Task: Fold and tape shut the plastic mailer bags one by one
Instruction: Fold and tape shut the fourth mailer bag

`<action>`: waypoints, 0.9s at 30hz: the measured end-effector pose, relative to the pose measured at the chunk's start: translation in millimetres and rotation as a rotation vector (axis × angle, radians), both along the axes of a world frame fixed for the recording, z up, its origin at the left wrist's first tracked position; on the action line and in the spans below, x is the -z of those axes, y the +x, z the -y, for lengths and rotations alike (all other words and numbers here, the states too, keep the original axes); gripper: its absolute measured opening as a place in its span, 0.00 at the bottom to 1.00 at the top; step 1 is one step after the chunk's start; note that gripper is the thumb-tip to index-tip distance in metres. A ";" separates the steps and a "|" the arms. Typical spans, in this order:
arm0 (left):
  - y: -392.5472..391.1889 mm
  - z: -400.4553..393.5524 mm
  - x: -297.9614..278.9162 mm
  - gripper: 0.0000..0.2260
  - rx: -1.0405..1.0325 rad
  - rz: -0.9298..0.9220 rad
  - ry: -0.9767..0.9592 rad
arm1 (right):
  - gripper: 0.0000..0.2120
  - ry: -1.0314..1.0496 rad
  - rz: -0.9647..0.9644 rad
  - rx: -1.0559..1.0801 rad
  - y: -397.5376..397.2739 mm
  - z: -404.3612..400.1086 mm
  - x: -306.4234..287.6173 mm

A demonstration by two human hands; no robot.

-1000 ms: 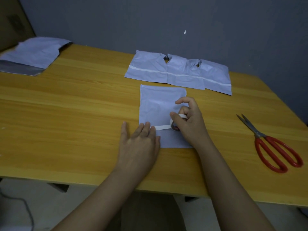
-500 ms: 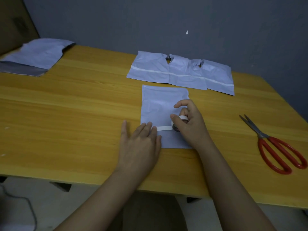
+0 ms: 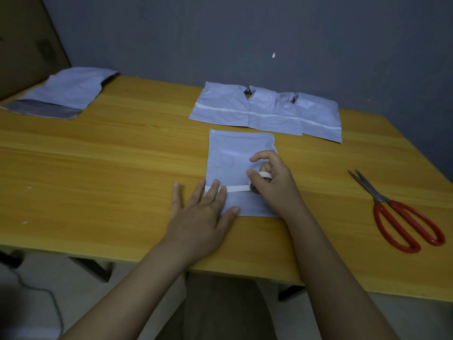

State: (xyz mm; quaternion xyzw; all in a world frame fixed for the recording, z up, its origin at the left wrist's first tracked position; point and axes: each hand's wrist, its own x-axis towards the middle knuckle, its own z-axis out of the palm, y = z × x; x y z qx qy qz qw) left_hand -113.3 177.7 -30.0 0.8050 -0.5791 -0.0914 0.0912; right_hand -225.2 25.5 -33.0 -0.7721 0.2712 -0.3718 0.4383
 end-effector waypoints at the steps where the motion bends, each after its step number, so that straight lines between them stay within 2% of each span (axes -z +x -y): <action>1: 1.4 -1.9 -0.9 0.30 -0.006 0.002 0.014 | 0.08 0.006 0.001 0.000 0.2 -0.7 0.2; 7: -2.0 -4.9 -9.3 0.33 -0.069 0.081 0.085 | 0.07 0.034 0.012 0.007 0.6 -3.3 0.0; 11: -17.4 8.6 -12.8 0.33 -0.074 0.143 -0.054 | 0.07 0.044 0.028 0.010 0.7 -3.0 -0.2; 15: -27.2 21.8 -4.1 0.42 0.059 0.089 -0.117 | 0.06 0.040 0.022 -0.001 -0.9 -2.5 -0.7; 17: -25.8 25.3 0.7 0.39 0.068 0.063 -0.119 | 0.07 0.039 0.018 0.003 -1.3 -2.8 -1.1; 20: -22.6 25.5 5.6 0.28 0.064 0.022 -0.080 | 0.07 0.028 0.007 0.006 -1.3 -3.0 -1.5; 27: -22.9 25.0 10.5 0.37 0.069 0.051 -0.075 | 0.08 0.024 -0.002 0.019 -3.2 -4.3 -6.0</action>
